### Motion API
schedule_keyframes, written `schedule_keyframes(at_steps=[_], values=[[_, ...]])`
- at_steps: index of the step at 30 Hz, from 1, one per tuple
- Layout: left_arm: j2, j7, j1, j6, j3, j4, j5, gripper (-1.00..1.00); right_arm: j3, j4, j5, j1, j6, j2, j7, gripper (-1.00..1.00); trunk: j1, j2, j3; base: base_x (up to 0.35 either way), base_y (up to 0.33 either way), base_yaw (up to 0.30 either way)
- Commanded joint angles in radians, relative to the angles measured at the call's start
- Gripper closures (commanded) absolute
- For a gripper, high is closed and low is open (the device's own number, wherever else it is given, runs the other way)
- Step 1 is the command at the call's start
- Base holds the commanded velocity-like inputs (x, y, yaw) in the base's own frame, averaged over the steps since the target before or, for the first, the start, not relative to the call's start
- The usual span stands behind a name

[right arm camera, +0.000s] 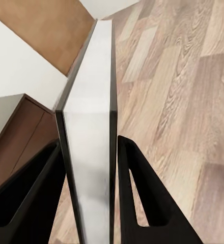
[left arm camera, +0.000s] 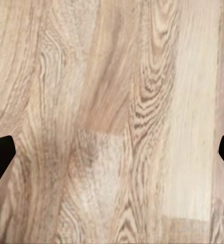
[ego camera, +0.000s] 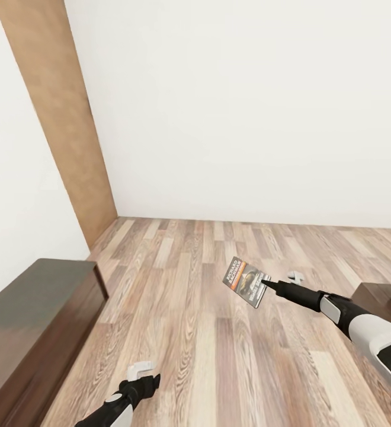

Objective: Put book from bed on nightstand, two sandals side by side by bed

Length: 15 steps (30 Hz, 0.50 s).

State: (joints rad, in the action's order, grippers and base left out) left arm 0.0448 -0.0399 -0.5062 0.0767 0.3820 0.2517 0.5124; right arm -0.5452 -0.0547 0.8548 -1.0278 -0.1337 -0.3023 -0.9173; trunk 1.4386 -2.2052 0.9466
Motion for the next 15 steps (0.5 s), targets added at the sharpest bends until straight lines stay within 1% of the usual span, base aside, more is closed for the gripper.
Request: schedule_keyframes(at_steps=[1,9,12,15], values=[[0.0,0.0,0.0,0.0,0.0,0.0,0.0,-1.0,0.008,0.0,0.002,0.0,-0.001,0.0,0.0,1.0,0.0,0.0,0.0,0.332,0.0,-0.235],[0.0,0.0,0.0,0.0,0.0,0.0,0.0,-1.0,0.008,0.0,0.001,0.0,-0.001,0.0,0.0,1.0,0.0,0.0,0.0,0.332,0.0,-0.244],[0.0,0.0,0.0,0.0,0.0,0.0,0.0,-1.0,0.008,0.0,0.001,0.0,-0.001,0.0,0.0,1.0,0.0,0.0,0.0,0.332,0.0,-0.135],[0.0,0.0,0.0,0.0,0.0,0.0,0.0,-1.0,0.008,0.0,0.001,0.0,0.0,0.0,0.0,1.0,0.0,0.0,0.0,0.332,0.0,-0.048]])
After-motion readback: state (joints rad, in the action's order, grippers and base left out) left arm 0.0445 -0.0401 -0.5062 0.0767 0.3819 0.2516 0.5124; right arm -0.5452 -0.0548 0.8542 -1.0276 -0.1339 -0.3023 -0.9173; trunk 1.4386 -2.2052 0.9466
